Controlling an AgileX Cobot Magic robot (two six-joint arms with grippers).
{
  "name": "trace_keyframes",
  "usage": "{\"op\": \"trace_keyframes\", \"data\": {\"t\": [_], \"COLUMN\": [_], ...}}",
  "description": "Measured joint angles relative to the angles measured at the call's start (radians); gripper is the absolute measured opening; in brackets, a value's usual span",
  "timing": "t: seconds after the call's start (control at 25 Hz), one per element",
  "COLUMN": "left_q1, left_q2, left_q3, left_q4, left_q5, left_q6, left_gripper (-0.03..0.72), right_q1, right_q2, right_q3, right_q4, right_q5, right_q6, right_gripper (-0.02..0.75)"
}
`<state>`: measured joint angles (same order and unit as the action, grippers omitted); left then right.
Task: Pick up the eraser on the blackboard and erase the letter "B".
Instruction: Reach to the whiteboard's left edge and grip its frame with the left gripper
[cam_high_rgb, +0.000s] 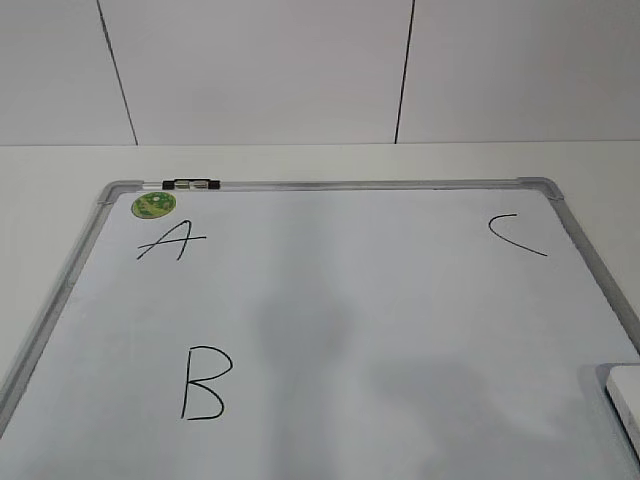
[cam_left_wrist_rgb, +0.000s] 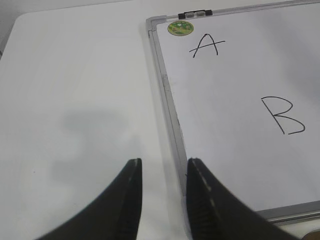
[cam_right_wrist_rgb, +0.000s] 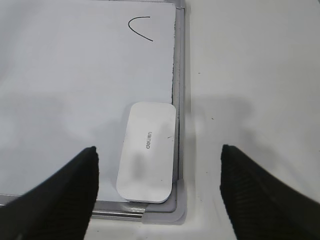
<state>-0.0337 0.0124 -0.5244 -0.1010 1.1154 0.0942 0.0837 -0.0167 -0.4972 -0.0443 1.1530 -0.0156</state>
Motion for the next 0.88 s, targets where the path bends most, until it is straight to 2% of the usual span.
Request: {"op": "trace_keyframes", "data": {"t": [0.88], "left_q1": [0.0], "left_q2": [0.0], "left_q3": [0.0], "left_q4": [0.0], "left_q5": [0.0], "left_q6": [0.0], "left_gripper": [0.236], "right_q1": [0.0], "right_q2": [0.0], "right_q3": [0.0], "right_q4": [-0.008], "right_q5": [-0.004], "right_q6": [0.0], "right_gripper": [0.584]}}
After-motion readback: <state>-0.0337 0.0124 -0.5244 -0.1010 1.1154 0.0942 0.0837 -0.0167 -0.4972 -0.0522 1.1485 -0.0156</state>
